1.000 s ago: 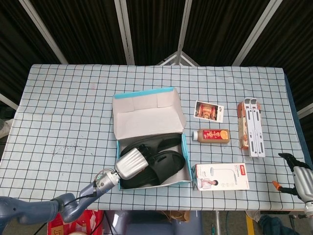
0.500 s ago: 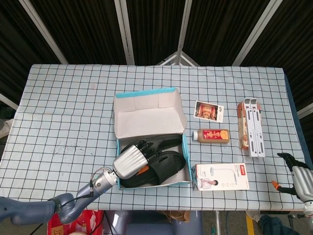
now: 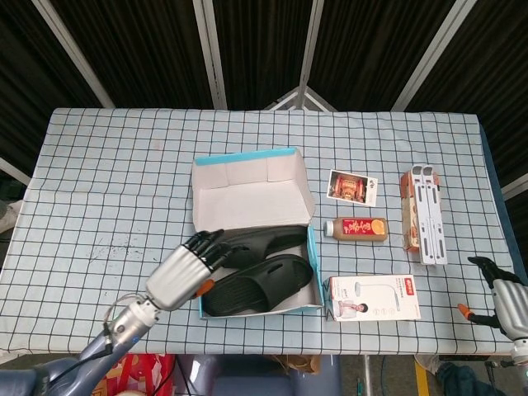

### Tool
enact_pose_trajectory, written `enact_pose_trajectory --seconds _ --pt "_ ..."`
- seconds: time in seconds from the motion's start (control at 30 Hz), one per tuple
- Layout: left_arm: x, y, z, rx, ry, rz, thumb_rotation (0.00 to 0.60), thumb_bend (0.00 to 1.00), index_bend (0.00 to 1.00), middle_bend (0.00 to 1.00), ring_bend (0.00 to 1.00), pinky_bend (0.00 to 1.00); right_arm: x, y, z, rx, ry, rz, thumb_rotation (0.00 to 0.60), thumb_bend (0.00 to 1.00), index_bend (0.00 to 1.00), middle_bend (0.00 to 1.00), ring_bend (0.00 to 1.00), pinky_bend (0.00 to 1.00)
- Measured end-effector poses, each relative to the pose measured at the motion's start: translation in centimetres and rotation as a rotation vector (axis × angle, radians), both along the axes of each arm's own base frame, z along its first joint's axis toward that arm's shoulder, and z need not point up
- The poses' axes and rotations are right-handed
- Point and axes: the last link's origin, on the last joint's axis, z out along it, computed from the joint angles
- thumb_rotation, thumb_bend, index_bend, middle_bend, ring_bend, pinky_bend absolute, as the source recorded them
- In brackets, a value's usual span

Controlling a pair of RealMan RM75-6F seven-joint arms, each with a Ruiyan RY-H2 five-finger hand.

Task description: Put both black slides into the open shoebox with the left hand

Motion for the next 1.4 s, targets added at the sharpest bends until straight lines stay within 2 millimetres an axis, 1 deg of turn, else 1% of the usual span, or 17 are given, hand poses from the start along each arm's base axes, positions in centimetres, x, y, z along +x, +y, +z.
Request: enact_pose_trajectory --seconds 0.07,0.1,0.17,0.27,0.3,0.37,0.4,0.5,0.57,0.7,0.8,0.97,1.13,1.23,1.4 --pt "-1.3 -0.7 2.0 0.075 0.005 0.061 0.600 0.36 0.16 0.28 0.13 0.22 0.1 0.0 -0.1 -0.002 0.004 0.010 0.600 0.23 0.19 0.16 0.25 0.22" --pt "-2.3 -1.2 3.0 0.129 -0.002 0.108 0.600 0.36 0.16 0.28 0.13 0.22 0.2 0.0 -0.1 -0.002 0.006 0.016 0.600 0.23 0.19 0.16 0.25 0.22" --pt "-4.3 -1.8 4.4 0.221 -0.018 0.186 0.600 0.36 0.16 0.28 0.12 0.22 0.3 0.0 -0.2 0.000 0.011 0.023 0.600 0.23 0.19 0.17 0.25 0.22" --pt "-8.5 -3.3 6.5 0.386 -0.031 0.327 0.600 0.36 0.15 0.26 0.12 0.22 0.5 -0.1 -0.4 0.002 0.017 0.038 0.600 0.23 0.19 0.17 0.25 0.22" --pt "-10.3 -4.1 7.2 0.444 -0.028 0.380 0.600 0.36 0.15 0.25 0.12 0.22 0.7 -0.1 -0.4 0.002 0.019 0.048 0.600 0.23 0.19 0.17 0.25 0.22" --pt "-12.9 -5.0 7.8 0.509 -0.015 0.446 0.600 0.36 0.13 0.22 0.12 0.22 0.9 -0.2 -0.5 0.002 0.023 0.068 0.600 0.23 0.19 0.17 0.25 0.22" --pt "-14.5 -5.5 8.1 0.541 -0.004 0.488 0.600 0.36 0.12 0.21 0.12 0.21 1.1 -0.2 -0.6 0.002 0.026 0.083 0.600 0.23 0.19 0.17 0.25 0.22" --pt "-17.4 -6.0 8.7 0.592 0.000 0.576 0.600 0.36 0.07 0.16 0.08 0.17 1.5 -0.2 -0.9 0.005 0.031 0.125 0.600 0.23 0.19 0.17 0.25 0.22" --pt "-18.5 -6.2 9.0 0.602 -0.025 0.615 0.600 0.35 0.03 0.11 0.04 0.14 1.8 -0.2 -1.1 0.012 0.032 0.153 0.600 0.23 0.19 0.17 0.25 0.22" --pt "-21.1 -6.2 9.6 0.604 -0.066 0.694 0.600 0.32 0.01 0.05 0.00 0.09 2.3 -0.3 -1.8 0.028 0.041 0.210 0.600 0.23 0.19 0.17 0.25 0.22" --pt "-22.4 -5.9 9.7 0.575 -0.069 0.727 0.600 0.31 0.01 0.04 0.00 0.07 2.4 -0.4 -2.1 0.033 0.063 0.225 0.600 0.23 0.19 0.17 0.25 0.22" --pt "-24.0 -5.1 9.5 0.501 -0.030 0.745 0.600 0.31 0.03 0.09 0.00 0.07 2.9 -0.2 -2.3 0.032 0.115 0.239 0.600 0.23 0.19 0.17 0.25 0.22" --pt "-25.6 -3.5 9.2 0.476 0.048 0.725 0.600 0.31 0.05 0.11 0.00 0.07 3.5 0.1 -2.7 0.025 0.147 0.224 0.600 0.23 0.19 0.16 0.25 0.22" --pt "-26.1 -2.7 8.5 0.474 0.078 0.699 0.600 0.31 0.06 0.12 0.00 0.07 3.4 0.1 -2.5 0.015 0.137 0.207 0.600 0.23 0.19 0.17 0.25 0.22" --pt "-25.3 -2.5 7.3 0.484 0.106 0.639 0.600 0.31 0.06 0.11 0.00 0.07 3.1 -0.1 -2.3 0.003 0.115 0.201 0.600 0.23 0.19 0.17 0.25 0.22"
